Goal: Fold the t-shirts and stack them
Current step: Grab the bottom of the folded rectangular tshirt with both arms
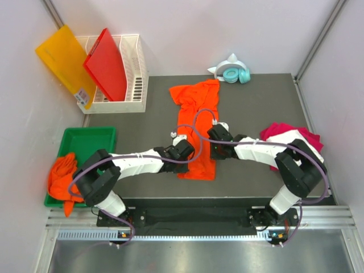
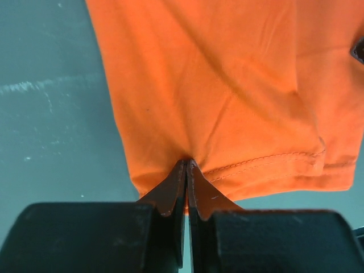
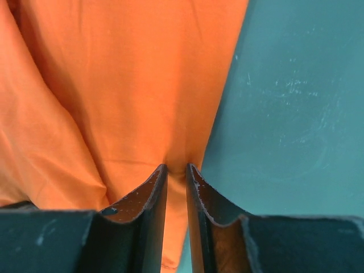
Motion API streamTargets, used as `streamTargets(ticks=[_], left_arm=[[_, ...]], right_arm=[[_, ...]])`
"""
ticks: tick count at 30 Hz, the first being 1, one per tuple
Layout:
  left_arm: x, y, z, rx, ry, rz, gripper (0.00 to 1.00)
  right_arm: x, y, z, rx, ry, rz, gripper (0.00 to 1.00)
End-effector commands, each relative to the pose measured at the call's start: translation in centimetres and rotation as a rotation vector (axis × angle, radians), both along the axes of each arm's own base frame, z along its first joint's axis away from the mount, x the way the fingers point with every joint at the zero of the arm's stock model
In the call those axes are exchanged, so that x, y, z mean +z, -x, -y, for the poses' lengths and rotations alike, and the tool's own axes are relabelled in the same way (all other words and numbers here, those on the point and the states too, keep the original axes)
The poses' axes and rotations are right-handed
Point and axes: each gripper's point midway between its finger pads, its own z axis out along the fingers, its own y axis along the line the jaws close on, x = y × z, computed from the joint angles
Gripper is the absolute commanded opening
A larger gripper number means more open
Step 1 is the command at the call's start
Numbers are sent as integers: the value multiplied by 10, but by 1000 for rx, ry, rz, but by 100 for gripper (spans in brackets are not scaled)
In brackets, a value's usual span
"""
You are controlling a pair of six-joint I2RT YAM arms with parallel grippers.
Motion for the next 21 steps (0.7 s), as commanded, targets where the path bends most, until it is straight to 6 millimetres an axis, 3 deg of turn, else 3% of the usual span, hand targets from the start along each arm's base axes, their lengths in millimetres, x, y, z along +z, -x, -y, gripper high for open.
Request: streamTargets(ticks=[1, 8, 14, 17, 21], left_arm=[[-7, 25, -4, 2, 5, -27, 6], [-26, 55, -26, 19, -21, -79, 6], [-26, 65, -32, 29, -16, -76, 5], [-15, 57, -29, 34, -9, -33, 5], [8, 45, -26, 14, -17, 30, 6]], right_arm=[[-23, 38, 10, 0, 35, -86, 20], [-35, 57, 18, -14, 47, -115, 20], [-35, 65, 18, -8, 47, -113, 20], [-21, 52, 13, 11, 62, -75, 20], [27, 17, -9, 36, 47, 29, 22]])
